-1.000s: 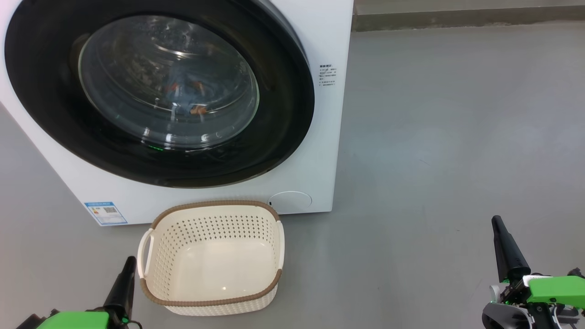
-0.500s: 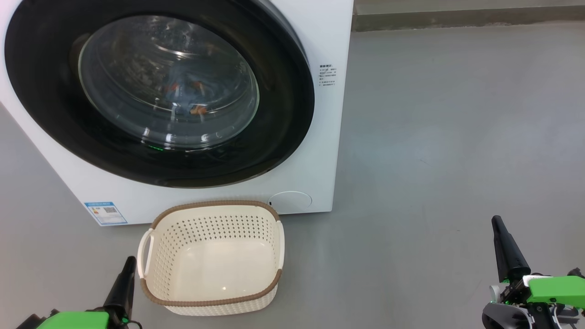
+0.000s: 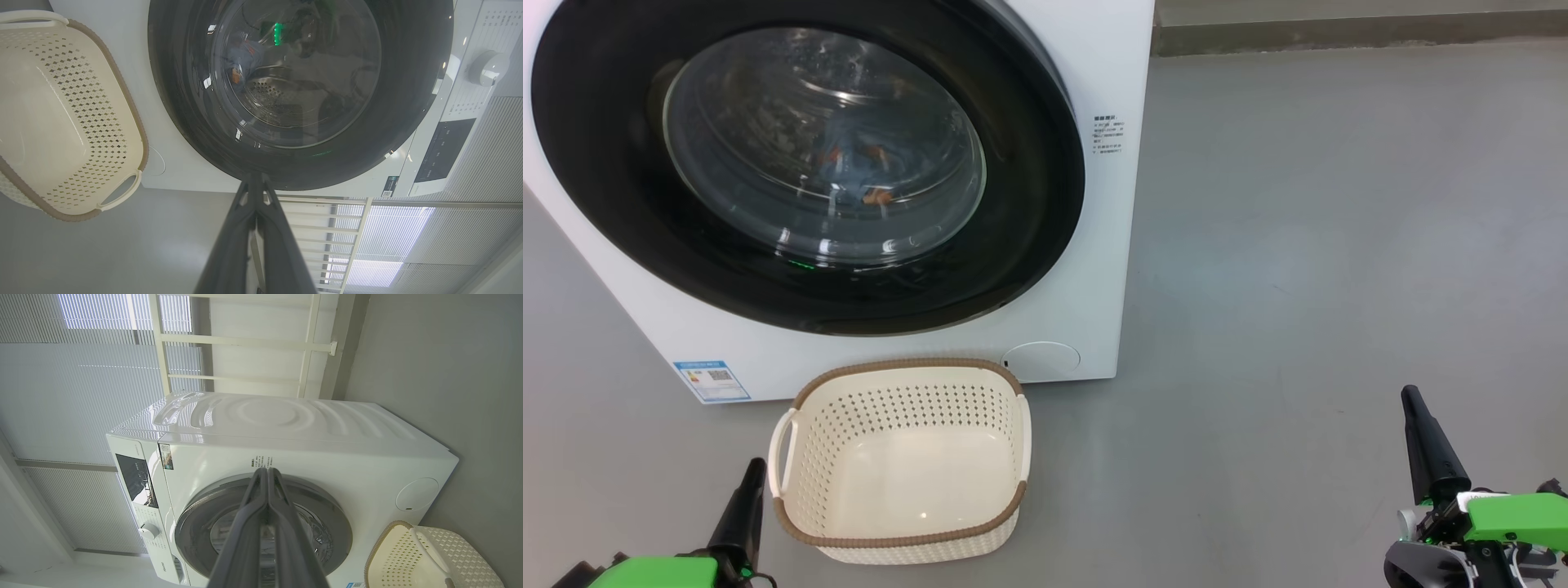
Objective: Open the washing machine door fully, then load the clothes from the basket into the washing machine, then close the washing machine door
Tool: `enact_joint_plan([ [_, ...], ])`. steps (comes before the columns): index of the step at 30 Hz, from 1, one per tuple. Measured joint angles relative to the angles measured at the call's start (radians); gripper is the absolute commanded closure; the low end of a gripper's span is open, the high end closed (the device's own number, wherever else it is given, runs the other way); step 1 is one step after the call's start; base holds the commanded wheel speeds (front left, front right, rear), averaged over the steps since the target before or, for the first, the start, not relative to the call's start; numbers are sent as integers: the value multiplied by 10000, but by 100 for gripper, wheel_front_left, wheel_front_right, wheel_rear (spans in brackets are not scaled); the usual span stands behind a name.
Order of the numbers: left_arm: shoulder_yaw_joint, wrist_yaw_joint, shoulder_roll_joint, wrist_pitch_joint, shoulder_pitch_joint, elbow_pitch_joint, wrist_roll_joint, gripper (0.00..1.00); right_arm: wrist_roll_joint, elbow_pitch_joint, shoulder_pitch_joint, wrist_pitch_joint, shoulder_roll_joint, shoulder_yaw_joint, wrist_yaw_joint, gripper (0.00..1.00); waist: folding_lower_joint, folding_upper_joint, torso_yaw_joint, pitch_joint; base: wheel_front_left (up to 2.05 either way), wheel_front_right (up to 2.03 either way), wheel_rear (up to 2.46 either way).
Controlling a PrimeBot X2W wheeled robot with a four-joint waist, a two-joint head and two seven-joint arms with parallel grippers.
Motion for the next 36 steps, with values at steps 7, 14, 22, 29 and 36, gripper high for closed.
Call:
enact_joint_plan([
  [7,4,0,0,0,0,0,0,100,0,0,0,0,0,0,0,100,0,0,0,0,0,0,0],
  [14,6,0,-2,0,0,0,0,100,0,0,0,0,0,-2,0,100,0,0,0,0,0,0,0],
  [22,6,0,-2,0,0,0,0,100,0,0,0,0,2,-2,0,100,0,0,0,0,0,0,0],
  [29,8,0,-4,2,0,0,0,100,0,0,0,0,2,-2,0,100,0,0,0,0,0,0,0],
  [36,10,0,-6,10,0,0,0,100,0,0,0,0,2,-2,0,100,0,0,0,0,0,0,0],
])
